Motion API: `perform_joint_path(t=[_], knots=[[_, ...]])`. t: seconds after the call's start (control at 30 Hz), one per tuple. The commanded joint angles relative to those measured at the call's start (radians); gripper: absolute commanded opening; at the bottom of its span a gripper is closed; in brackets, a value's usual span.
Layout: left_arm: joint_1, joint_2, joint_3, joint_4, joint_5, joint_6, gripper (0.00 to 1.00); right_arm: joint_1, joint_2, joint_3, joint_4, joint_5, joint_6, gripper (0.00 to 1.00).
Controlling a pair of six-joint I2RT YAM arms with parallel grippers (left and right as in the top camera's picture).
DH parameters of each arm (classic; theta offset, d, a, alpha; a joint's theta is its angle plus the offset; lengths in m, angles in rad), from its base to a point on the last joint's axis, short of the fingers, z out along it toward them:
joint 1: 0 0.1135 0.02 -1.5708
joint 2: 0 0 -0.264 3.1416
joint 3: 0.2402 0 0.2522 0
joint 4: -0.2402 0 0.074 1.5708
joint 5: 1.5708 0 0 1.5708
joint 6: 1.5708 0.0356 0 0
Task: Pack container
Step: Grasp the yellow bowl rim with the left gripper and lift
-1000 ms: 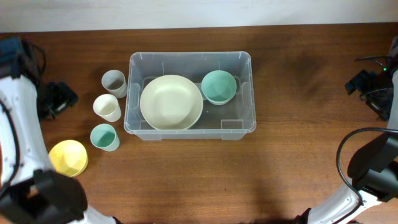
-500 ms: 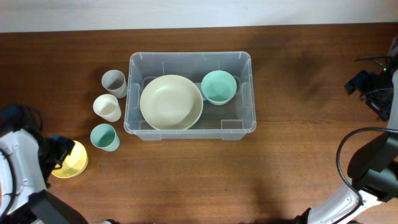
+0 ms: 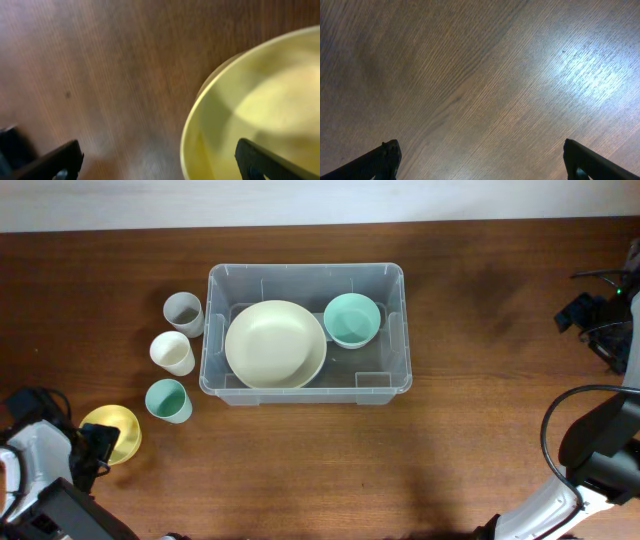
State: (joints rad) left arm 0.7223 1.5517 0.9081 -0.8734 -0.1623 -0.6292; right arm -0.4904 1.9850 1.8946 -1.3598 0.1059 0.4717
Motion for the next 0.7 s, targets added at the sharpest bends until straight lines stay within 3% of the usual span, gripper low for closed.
perform_joint_path(t=[0.0, 0.2, 0.3, 0.37, 0.43, 0.67], knots=[[0.005, -0.023, -0.043, 0.074, 0.043, -0.011, 0.99, 0.001, 0.000, -0.002, 0.000, 0.002, 0.009, 0.99], [0.005, -0.022, -0.052, 0.114, 0.069, -0.011, 0.98, 0.001, 0.000, -0.002, 0.000, 0.002, 0.008, 0.99], [0.005, -0.022, -0.053, 0.113, 0.069, -0.011, 0.89, 0.001, 0.000, -0.002, 0.000, 0.002, 0.008, 0.99], [0.005, -0.022, -0.053, 0.111, 0.069, -0.011, 0.67, 0.001, 0.000, -0.002, 0.000, 0.002, 0.008, 0.99], [0.005, -0.022, -0.053, 0.102, 0.069, -0.011, 0.57, 0.001, 0.000, -0.002, 0.000, 0.002, 0.008, 0.99], [0.005, -0.022, -0.058, 0.093, 0.069, -0.011, 0.57, 0.001, 0.000, -0.002, 0.000, 0.002, 0.008, 0.99]])
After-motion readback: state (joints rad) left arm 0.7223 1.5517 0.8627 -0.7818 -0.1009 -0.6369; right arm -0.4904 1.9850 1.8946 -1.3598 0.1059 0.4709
